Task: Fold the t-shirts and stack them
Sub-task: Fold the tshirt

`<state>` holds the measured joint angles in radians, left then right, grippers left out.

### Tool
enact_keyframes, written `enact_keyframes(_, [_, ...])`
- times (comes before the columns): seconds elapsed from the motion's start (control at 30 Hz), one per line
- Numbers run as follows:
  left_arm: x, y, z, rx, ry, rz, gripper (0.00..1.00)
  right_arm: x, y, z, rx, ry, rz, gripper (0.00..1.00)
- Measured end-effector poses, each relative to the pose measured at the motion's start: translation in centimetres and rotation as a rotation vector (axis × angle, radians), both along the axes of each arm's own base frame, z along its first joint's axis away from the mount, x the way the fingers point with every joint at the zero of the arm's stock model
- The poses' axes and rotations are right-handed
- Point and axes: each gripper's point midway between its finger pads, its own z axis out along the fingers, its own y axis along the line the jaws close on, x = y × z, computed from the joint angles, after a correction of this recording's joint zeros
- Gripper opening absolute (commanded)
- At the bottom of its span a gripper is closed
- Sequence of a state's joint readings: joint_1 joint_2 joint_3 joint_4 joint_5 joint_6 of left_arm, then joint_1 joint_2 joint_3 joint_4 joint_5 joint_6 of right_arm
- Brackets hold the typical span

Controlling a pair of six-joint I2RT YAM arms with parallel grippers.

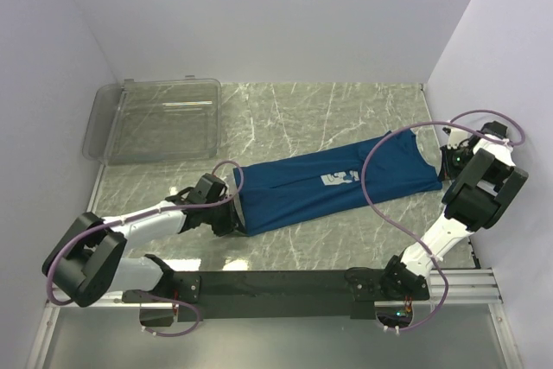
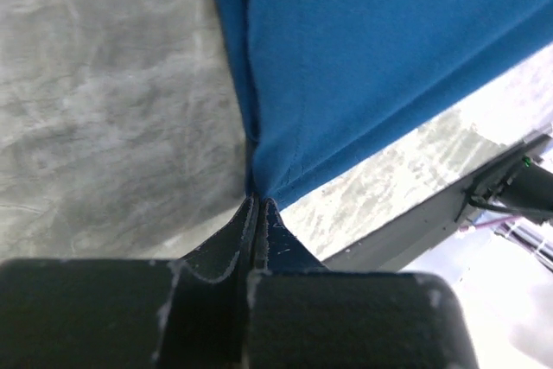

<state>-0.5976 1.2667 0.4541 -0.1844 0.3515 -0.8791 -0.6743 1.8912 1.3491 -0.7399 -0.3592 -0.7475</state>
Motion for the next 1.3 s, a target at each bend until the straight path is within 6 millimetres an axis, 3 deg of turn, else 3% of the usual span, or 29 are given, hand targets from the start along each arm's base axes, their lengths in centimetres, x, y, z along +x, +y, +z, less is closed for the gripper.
enact_keyframes(0.03, [0.0, 0.1, -0.1, 0.006, 0.001, 0.005, 0.08, -0.1, 0.0, 0.0, 0.001, 0.002, 0.001, 0.08])
enact_keyframes(0.07, [0.1, 0.1, -0.2, 0.013, 0.002, 0.011, 0.21, -0.1, 0.0, -0.1, 0.0, 0.003, 0.004, 0.11])
enact_keyframes(0.17, [0.1, 0.4, -0.4, 0.029, 0.009, 0.032, 0.43, -0.2, -0.2, -0.1, -0.01, 0.007, 0.005, 0.31])
enact_keyframes(0.23, [0.4, 0.3, 0.2, 0.026, -0.003, 0.039, 0.48, -0.2, -0.4, -0.1, -0.022, 0.01, 0.01, 0.4])
enact_keyframes(0.37, [0.7, 1.4, 1.5, 0.07, -0.05, 0.065, 0.6, -0.4, -0.5, -0.3, -0.035, 0.014, 0.013, 0.41])
enact_keyframes(0.47, [1.6, 2.0, 3.9, 0.077, -0.14, 0.085, 0.65, -0.4, -0.5, 0.1, -0.041, 0.007, 0.016, 0.42])
enact_keyframes(0.57, [3.4, 1.8, 6.5, 0.063, -0.244, 0.1, 0.65, -0.3, -0.2, 1.1, -0.045, -0.01, 0.023, 0.42])
enact_keyframes(0.67, [5.6, 0.9, 7.4, 0.087, -0.274, 0.097, 0.65, -0.1, 0.7, 2.0, -0.032, -0.02, 0.04, 0.43])
enact_keyframes(0.83, [9.4, -0.6, 5.8, 0.15, -0.254, 0.101, 0.64, 0.7, 3.2, 2.7, 0.012, -0.032, 0.091, 0.44])
enact_keyframes(1.03, [13.9, -0.6, 4.3, 0.206, -0.24, 0.175, 0.6, 0.3, 7.7, 3.8, 0.072, -0.062, 0.149, 0.44])
enact_keyframes(1.17, [14.9, 0.4, 3.5, 0.244, -0.239, 0.218, 0.59, -0.6, 10.4, 5.1, 0.106, -0.098, 0.174, 0.44])
enact_keyframes(1.3, [15.3, 1.2, 2.7, 0.282, -0.233, 0.244, 0.57, -1.4, 11.9, 5.8, 0.136, -0.125, 0.169, 0.44])
